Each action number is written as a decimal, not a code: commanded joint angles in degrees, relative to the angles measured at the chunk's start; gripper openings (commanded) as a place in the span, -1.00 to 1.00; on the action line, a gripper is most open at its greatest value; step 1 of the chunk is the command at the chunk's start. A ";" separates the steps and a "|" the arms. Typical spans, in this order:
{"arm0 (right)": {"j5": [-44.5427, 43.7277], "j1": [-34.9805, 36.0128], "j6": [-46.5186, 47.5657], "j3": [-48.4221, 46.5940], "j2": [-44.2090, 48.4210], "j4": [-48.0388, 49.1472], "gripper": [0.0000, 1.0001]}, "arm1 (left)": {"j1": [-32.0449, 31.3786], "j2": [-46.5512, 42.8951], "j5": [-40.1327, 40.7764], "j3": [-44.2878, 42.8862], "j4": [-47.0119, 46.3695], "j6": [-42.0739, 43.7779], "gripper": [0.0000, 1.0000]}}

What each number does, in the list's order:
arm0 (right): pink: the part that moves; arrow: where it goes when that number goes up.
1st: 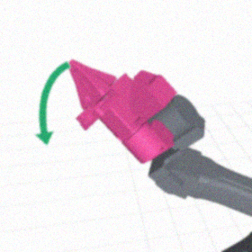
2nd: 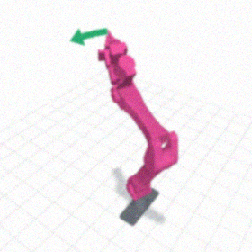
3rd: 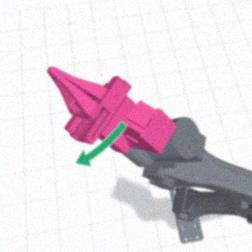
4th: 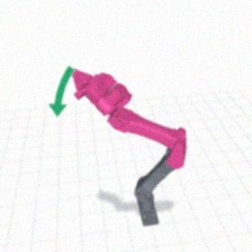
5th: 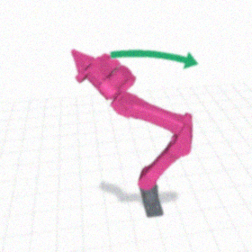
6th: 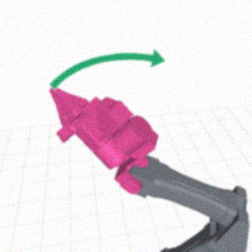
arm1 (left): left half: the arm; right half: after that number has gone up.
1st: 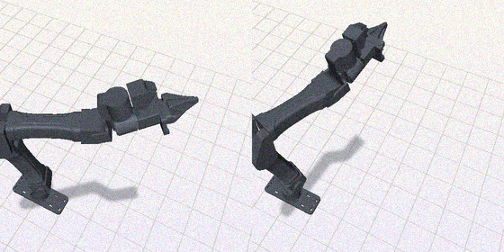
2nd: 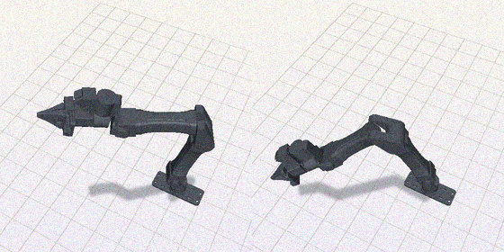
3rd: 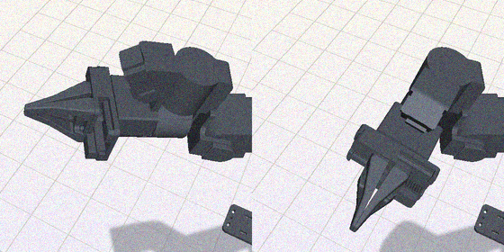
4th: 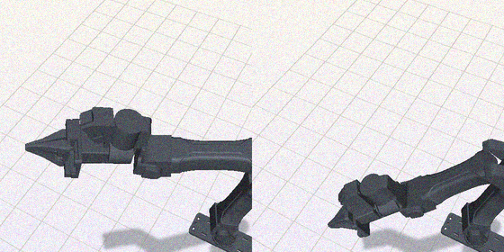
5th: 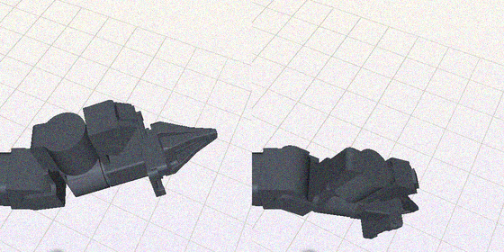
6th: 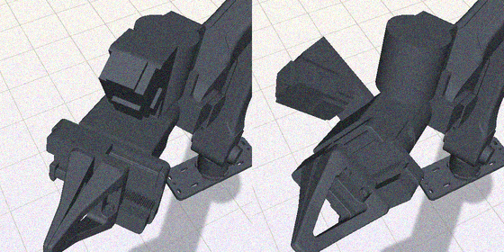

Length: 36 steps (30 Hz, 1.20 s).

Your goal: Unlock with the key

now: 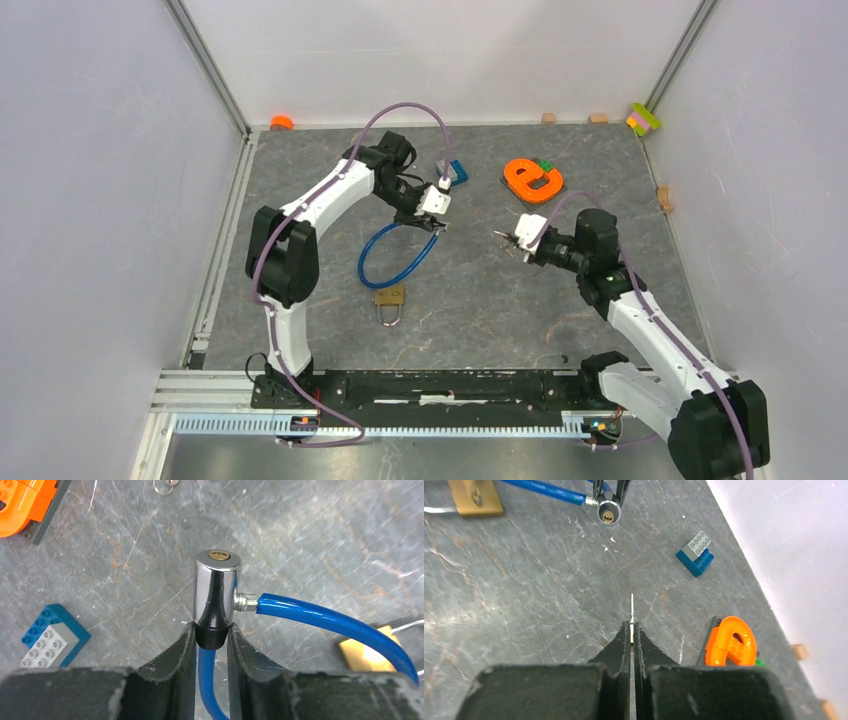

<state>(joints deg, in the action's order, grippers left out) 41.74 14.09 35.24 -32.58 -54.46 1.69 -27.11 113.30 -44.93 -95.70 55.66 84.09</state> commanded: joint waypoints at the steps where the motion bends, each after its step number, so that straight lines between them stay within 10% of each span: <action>1: -14.36 6.42 15.31 -2.25 -0.30 -1.28 -1.00 | -0.75 0.18 -9.04 -4.27 5.11 -9.78 -0.95; 18: -38.75 28.34 36.02 -0.36 -2.81 -0.42 -1.00 | -3.75 1.30 -3.65 -2.60 5.35 -22.06 -0.96; 36: -44.10 33.83 39.95 -2.50 -6.02 -0.41 -1.00 | -5.84 2.73 -2.39 -2.28 8.83 -27.75 -0.95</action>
<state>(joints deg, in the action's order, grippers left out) -0.86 47.44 73.80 -32.67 -60.88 -1.06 -32.49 115.07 -45.08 -97.71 61.49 60.51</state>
